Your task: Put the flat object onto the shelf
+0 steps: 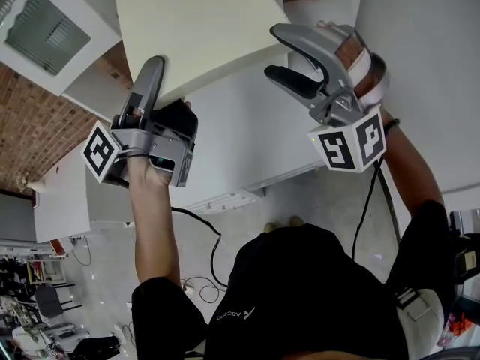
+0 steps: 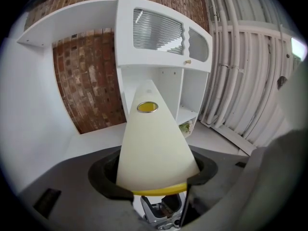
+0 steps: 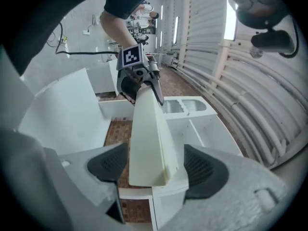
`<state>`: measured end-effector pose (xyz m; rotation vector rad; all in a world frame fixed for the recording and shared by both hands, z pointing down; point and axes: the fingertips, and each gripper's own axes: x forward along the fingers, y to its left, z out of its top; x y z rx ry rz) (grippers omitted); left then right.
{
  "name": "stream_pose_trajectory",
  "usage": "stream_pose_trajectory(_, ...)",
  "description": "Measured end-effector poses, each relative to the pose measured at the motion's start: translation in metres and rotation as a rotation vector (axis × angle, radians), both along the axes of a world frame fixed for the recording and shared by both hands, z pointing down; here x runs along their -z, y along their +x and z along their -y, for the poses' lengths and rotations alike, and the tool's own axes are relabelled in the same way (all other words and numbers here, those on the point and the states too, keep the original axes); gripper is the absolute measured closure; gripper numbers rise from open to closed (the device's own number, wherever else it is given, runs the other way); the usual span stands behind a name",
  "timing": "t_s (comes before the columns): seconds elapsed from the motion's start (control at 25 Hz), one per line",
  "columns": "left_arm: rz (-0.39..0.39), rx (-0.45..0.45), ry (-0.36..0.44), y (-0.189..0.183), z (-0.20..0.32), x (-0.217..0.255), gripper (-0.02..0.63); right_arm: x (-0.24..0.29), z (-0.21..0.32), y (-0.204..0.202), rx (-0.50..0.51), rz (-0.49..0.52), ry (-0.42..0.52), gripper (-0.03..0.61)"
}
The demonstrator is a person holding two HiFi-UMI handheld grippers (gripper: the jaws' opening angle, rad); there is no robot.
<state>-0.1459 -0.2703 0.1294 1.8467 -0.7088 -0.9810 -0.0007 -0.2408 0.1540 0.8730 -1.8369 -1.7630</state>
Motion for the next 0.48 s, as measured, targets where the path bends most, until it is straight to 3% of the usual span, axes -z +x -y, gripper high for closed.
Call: stream_pose_trajectory(0.48, -0.058, 0.028, -0.094, -0.01, 0.06, -0.012, 0.33, -0.011, 0.082, -0.036, -0.123, -0.15, 0.084, 0.206)
